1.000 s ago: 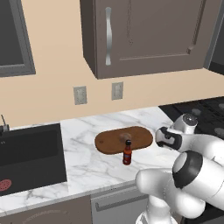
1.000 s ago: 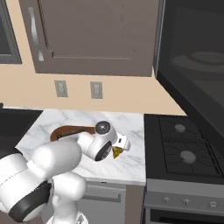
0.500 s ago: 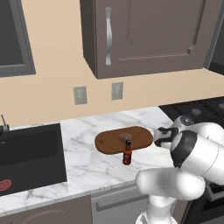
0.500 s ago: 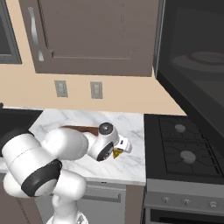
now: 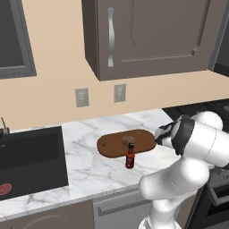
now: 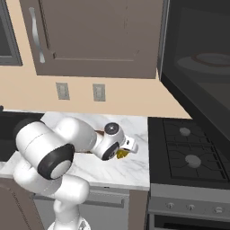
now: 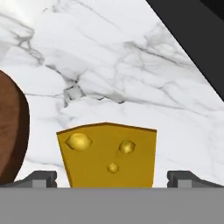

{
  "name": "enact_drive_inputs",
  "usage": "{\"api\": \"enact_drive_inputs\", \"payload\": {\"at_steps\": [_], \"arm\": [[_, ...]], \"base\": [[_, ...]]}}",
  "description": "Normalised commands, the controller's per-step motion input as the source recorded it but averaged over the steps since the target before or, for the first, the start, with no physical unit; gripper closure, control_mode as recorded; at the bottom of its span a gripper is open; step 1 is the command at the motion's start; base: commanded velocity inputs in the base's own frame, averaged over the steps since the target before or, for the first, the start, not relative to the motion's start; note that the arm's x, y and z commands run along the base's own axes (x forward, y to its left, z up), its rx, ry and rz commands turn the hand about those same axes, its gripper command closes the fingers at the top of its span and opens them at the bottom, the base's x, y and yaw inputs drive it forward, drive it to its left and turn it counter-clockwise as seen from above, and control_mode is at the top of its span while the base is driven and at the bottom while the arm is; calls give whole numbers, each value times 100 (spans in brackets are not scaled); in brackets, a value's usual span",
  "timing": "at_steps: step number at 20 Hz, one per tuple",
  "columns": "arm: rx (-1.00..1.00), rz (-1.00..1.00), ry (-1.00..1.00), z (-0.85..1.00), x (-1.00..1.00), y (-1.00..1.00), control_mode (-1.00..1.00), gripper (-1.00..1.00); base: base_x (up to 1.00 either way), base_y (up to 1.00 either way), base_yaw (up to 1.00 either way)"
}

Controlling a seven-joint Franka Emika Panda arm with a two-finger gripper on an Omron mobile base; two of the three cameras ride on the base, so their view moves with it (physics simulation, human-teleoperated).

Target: Retrieve the reheated potato from the microwave, then place the potato, cheese, and condiment on the cutting board.

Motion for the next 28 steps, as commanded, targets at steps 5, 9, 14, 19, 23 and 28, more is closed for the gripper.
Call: {"api": "enact_drive_inputs", "payload": {"at_steps": [5,9,14,19,23,28], "arm": [[0,1,3,-27,22,0,-100,100],[0,0,0,-9,0,0,-100,100],[0,0,0,0,-32,0,-100,100],[1,0,0,1,-44,0,-100,100],[0,0,0,15,-23,10,-100,100],[0,0,0,13,0,13,-100,100]], "base": [[0,0,0],[0,0,0],[0,0,0],[0,0,0],[0,0,0],[0,0,0]]}}
